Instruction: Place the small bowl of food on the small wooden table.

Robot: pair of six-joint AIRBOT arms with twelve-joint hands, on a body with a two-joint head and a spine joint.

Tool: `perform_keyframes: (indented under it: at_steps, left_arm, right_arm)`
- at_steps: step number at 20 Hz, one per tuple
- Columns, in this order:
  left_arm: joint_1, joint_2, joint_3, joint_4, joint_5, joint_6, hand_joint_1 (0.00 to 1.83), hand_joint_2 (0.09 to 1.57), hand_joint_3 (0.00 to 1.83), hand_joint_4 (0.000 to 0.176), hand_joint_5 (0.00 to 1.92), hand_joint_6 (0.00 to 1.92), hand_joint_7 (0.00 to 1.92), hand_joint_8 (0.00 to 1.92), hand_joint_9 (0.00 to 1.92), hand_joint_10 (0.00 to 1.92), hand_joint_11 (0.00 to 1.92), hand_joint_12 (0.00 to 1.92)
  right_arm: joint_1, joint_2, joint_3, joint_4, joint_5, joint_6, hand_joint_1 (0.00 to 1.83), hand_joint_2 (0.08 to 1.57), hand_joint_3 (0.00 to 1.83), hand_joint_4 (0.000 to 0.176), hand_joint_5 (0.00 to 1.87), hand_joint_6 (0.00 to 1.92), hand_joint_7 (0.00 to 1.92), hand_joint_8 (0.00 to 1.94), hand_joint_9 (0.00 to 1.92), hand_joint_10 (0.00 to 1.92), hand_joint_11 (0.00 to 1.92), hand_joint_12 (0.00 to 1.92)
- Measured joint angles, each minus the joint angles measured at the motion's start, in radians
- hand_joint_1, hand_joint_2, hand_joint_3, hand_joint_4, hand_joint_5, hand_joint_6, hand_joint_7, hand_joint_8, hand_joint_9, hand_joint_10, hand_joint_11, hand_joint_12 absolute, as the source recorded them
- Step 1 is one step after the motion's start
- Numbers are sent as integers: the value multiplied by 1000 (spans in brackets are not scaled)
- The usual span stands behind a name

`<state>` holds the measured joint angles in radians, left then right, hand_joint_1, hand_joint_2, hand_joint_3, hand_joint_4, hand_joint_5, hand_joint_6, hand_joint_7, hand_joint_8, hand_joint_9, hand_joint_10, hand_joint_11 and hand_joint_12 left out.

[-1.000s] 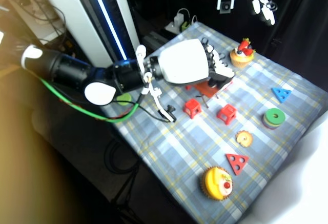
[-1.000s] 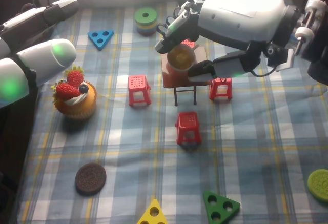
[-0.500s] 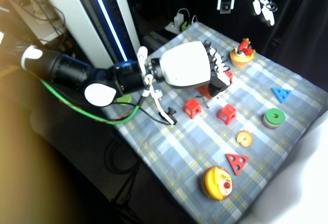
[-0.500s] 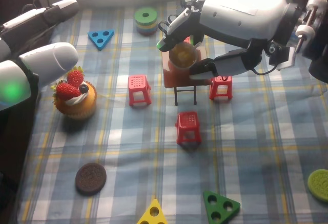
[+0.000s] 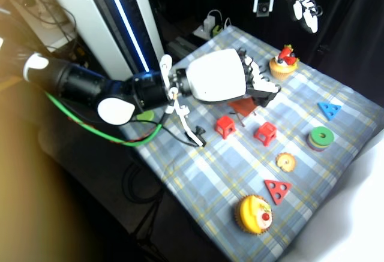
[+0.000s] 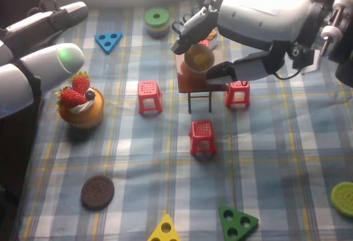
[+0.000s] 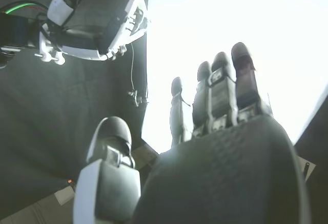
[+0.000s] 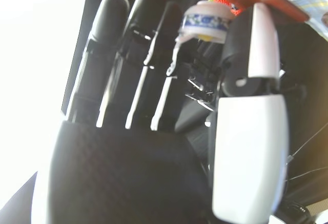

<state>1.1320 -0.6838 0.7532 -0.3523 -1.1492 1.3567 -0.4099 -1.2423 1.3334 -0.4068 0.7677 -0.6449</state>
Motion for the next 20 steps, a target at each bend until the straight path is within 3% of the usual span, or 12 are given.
perform_keyframes:
  at_steps: [2,3,6,7,8,9,10,12,14,18,20]
  left_arm:
    - [-3,0,0,0,1,0,113,1156,3,146,275,0,192,0,164,4,0,293]
    - [-3,0,0,0,-1,0,92,1154,1,160,264,0,188,0,166,4,0,293]
    - [-3,0,0,0,-2,0,114,1152,0,143,289,4,172,1,140,2,0,249]
    - [-3,0,0,0,-2,0,119,1149,0,140,296,3,178,2,140,2,0,260]
    - [-3,0,0,-1,-1,0,113,1150,0,140,296,2,174,1,134,1,0,245]
    - [-3,0,0,-1,-2,0,124,1153,0,136,301,2,179,1,140,2,0,259]
    - [-3,0,0,0,-2,0,146,1151,0,128,313,5,187,4,143,3,0,261]
    - [-3,0,0,0,-2,0,108,1153,0,139,289,0,168,0,117,0,0,178]
    - [-3,0,0,-1,-1,0,134,1150,0,128,312,0,199,0,156,0,0,249]
    - [-3,0,0,0,-1,0,123,1153,1,130,309,0,181,0,149,0,0,280]
    - [-3,0,0,-1,0,0,132,1157,1,123,315,2,181,1,140,0,0,254]
  right_arm:
    - [8,4,0,0,-12,-3,1243,1075,0,0,987,885,1141,801,1128,124,637,1199]
    - [8,5,0,2,-13,-3,1246,1075,0,0,981,887,1150,794,1127,115,632,1190]
    - [11,10,0,2,-15,-3,1242,1078,0,0,1021,804,1095,910,1121,82,653,1147]
    - [11,13,0,1,-15,-3,1195,1058,0,0,1086,771,977,437,1105,63,647,1155]
    - [10,15,0,2,-16,-3,1187,1052,0,0,1102,760,1002,194,1096,45,660,1114]
    - [11,17,0,2,-16,-3,1208,983,0,0,951,289,1009,91,1065,23,650,1056]
    - [11,17,0,2,-17,-3,1227,965,0,0,932,96,951,26,1031,6,669,1005]
    - [11,17,-1,2,-18,-3,1208,953,0,0,880,5,868,0,977,0,706,950]
    - [11,17,-1,2,-18,-3,1201,944,0,0,805,0,778,0,899,0,655,934]
    - [11,19,-8,1,-18,-2,1187,938,0,0,753,0,805,5,854,2,538,1012]
    - [11,19,-8,1,-18,-2,1192,952,1,0,742,0,786,0,837,1,484,1119]
